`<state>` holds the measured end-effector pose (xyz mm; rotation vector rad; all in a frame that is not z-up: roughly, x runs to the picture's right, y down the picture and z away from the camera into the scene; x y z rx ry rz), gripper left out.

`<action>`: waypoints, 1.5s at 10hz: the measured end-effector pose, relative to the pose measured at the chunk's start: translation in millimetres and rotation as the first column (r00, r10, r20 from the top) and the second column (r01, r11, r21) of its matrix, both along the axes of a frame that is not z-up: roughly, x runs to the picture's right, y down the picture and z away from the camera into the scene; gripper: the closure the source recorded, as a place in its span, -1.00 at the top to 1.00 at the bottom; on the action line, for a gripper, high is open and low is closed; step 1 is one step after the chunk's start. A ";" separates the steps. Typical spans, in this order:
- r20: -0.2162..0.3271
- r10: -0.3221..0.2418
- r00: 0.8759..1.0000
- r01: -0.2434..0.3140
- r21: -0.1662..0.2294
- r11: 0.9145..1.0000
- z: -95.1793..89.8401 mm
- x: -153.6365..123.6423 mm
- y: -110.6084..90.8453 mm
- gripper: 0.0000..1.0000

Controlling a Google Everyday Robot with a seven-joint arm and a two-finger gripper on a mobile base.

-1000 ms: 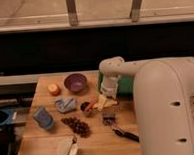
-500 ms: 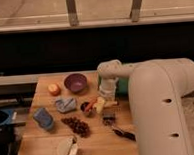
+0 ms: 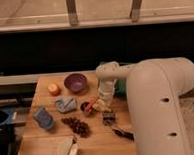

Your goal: Place banana in tray

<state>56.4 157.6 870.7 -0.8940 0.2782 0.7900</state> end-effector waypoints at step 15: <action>-0.095 0.321 0.942 -0.301 0.179 0.936 -30.7 112.0 -143.7 -1.00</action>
